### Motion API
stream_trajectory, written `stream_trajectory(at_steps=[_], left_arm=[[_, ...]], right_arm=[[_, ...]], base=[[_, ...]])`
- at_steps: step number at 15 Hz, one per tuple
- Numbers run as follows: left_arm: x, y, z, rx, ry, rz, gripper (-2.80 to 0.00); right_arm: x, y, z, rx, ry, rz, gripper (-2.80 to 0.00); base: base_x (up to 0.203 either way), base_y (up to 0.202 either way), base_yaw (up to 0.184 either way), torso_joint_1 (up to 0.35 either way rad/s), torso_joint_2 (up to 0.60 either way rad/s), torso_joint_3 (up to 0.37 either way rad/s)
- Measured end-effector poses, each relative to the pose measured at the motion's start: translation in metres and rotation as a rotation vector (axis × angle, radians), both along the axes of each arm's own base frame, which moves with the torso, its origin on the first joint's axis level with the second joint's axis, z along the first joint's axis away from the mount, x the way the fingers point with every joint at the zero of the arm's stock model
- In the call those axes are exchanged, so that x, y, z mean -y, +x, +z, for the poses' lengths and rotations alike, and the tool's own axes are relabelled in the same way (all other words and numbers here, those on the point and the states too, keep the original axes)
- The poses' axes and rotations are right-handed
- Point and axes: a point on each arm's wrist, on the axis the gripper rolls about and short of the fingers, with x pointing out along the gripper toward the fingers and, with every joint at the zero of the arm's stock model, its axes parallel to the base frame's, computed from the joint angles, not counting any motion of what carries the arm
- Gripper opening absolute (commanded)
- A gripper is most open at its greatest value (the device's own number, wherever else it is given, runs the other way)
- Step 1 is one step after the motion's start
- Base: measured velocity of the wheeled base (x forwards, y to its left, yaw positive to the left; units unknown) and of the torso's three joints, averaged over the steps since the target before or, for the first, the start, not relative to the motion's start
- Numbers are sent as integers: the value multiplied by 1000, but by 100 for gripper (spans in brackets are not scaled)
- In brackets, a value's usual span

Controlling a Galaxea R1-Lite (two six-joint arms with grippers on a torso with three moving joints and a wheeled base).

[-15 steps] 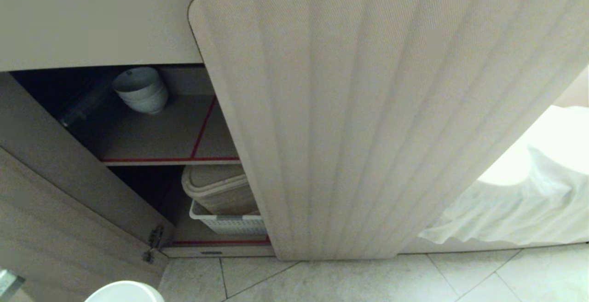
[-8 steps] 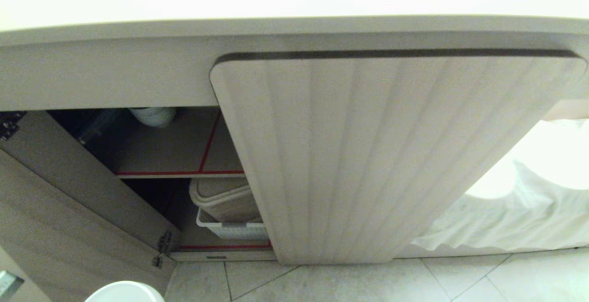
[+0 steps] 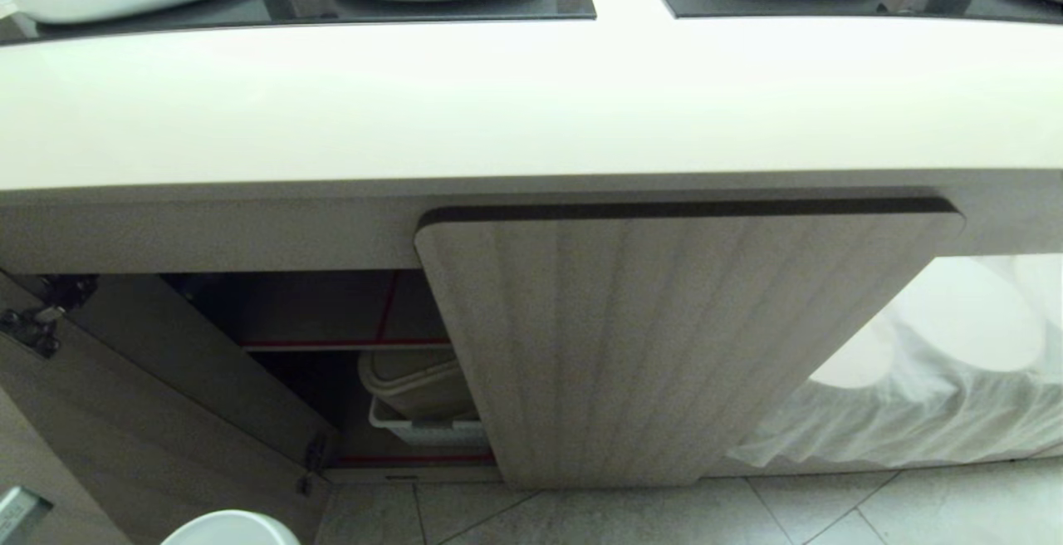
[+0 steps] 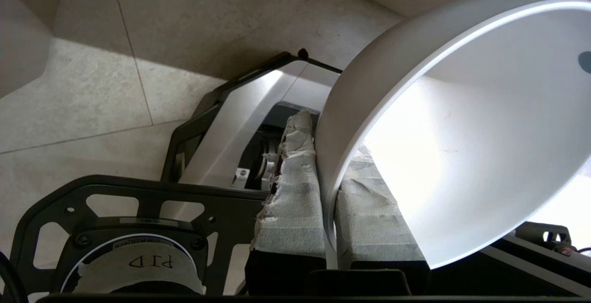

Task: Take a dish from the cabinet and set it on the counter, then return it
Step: Place it on the table

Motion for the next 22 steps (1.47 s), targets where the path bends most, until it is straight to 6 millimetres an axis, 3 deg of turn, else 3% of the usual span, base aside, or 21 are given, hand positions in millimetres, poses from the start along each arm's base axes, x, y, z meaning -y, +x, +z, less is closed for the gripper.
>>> stream_trajectory(at_steps=[14,22], left_arm=[[2,-1,-2,-46,8,-53,-280],[3,-4,-4,-83,16,-95,-280]], right_arm=[[0,0,0,0,0,0,-280],[0,0,0,0,1,0,-280]], base=[[0,0,0,239,-521,-285],[0,0,0,33,-69,-40]])
